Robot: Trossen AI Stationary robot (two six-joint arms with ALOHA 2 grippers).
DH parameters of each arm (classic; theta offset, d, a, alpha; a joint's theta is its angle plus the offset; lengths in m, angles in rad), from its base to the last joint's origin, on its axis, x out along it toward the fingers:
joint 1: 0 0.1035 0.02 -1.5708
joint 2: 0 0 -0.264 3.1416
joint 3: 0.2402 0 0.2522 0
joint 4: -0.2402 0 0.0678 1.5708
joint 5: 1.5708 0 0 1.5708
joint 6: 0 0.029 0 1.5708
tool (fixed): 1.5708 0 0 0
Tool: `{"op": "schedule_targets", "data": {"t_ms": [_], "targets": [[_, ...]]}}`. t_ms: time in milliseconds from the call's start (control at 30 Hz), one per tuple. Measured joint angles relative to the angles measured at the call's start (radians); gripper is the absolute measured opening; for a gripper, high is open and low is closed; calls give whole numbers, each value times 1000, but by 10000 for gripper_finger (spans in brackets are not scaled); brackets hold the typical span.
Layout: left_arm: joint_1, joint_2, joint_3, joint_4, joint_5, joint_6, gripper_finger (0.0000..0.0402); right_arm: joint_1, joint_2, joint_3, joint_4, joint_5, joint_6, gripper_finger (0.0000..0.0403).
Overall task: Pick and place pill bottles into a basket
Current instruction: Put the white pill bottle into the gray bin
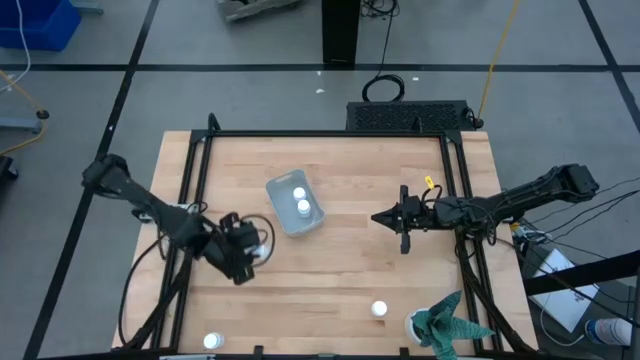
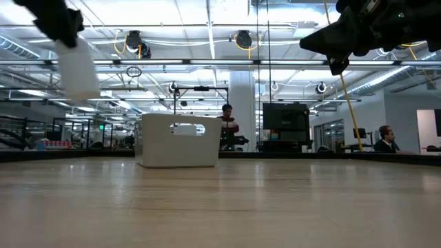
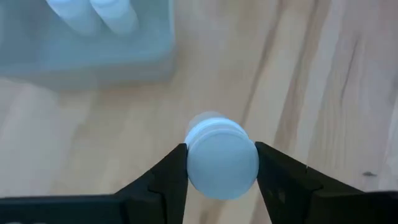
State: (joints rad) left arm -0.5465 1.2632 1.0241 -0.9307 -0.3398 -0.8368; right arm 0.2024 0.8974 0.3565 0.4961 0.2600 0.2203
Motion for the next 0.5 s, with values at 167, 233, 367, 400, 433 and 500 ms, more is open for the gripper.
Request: {"op": "schedule_targets", "data": {"t_ms": [167,233,367,400,433,500], "targets": [[90,-91,0,3,-33,98,164,0,0,0,0,0,-3,0],[135,-121,0,14,-33,145,172,0,0,0,0,0,-4,0],[231,-153,0,61,-51,239,189,0,0,0,0,0,-5,0],[255,-155,0,84,-59,262,188,0,0,0,0,0,-5,0],[282,-158,0,107,-62,287,184,0,0,0,0,0,-5,0],[340,-159,0,151,-51,343,172,-1,0,0,0,0,-6,0]]}}
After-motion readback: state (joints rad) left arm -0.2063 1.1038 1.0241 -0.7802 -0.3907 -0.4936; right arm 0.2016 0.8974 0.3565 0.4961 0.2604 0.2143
